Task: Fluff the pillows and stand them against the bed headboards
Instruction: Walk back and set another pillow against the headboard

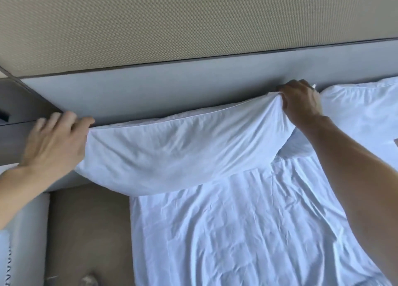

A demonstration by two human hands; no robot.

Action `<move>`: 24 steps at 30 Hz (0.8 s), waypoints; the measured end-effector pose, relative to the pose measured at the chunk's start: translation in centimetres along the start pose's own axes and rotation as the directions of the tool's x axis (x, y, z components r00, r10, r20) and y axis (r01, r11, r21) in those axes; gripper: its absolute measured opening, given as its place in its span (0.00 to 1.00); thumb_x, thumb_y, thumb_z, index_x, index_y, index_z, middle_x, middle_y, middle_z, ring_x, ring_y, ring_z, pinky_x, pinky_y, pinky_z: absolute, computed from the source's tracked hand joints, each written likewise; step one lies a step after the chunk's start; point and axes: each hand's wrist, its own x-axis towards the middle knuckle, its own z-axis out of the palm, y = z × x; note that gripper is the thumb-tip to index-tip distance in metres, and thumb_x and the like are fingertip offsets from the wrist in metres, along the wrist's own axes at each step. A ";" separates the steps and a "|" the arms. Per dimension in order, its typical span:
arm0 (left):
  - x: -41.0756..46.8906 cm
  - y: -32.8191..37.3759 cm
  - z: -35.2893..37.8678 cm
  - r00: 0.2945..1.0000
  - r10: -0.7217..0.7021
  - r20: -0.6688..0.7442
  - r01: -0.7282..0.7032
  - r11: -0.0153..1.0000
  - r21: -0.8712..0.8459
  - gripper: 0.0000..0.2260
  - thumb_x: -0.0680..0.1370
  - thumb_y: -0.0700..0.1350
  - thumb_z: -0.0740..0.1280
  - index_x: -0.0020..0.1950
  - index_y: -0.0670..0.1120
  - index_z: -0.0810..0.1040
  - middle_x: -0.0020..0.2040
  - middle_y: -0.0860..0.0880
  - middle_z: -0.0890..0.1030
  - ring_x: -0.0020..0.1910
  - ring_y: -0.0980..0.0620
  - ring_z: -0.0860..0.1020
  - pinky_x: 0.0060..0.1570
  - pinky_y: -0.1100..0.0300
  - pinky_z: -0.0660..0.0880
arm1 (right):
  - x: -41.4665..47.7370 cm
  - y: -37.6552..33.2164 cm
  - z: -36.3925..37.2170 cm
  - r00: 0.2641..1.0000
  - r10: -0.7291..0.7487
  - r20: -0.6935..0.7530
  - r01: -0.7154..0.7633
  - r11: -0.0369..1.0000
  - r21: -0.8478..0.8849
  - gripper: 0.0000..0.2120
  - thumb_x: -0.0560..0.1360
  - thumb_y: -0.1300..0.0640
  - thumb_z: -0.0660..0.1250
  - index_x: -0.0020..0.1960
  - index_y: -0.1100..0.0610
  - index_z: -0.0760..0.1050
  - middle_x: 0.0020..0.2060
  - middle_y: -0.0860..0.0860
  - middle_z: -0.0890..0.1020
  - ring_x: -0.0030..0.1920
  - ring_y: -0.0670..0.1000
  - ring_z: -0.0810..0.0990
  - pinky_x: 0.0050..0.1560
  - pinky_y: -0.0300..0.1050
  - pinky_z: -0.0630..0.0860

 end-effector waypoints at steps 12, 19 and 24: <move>8.1 42.8 6.1 0.337 0.940 0.060 -0.941 0.335 0.037 0.28 0.81 0.57 0.60 0.79 0.49 0.60 0.80 0.37 0.55 0.79 0.36 0.50 0.72 0.32 0.35 | 0.6 1.7 3.0 0.979 -0.050 -0.197 0.062 0.996 0.058 0.08 0.69 0.66 0.69 0.43 0.55 0.80 0.37 0.51 0.81 0.41 0.59 0.78 0.44 0.49 0.75; 20.3 42.9 11.5 0.319 0.947 0.046 -0.937 0.307 0.167 0.33 0.72 0.67 0.67 0.72 0.51 0.75 0.77 0.40 0.67 0.78 0.39 0.61 0.77 0.38 0.44 | -10.4 1.1 9.1 0.380 0.911 -0.157 -0.479 0.339 0.810 0.16 0.83 0.54 0.57 0.68 0.53 0.73 0.61 0.48 0.80 0.62 0.49 0.73 0.61 0.38 0.65; 21.9 41.7 13.4 0.264 0.959 -0.103 -0.943 0.279 0.179 0.30 0.75 0.63 0.62 0.72 0.48 0.75 0.79 0.41 0.63 0.79 0.41 0.60 0.76 0.39 0.55 | -16.0 -4.7 23.2 0.264 0.842 0.470 -0.681 -0.182 0.710 0.33 0.82 0.37 0.49 0.81 0.48 0.43 0.81 0.49 0.45 0.80 0.48 0.41 0.78 0.51 0.43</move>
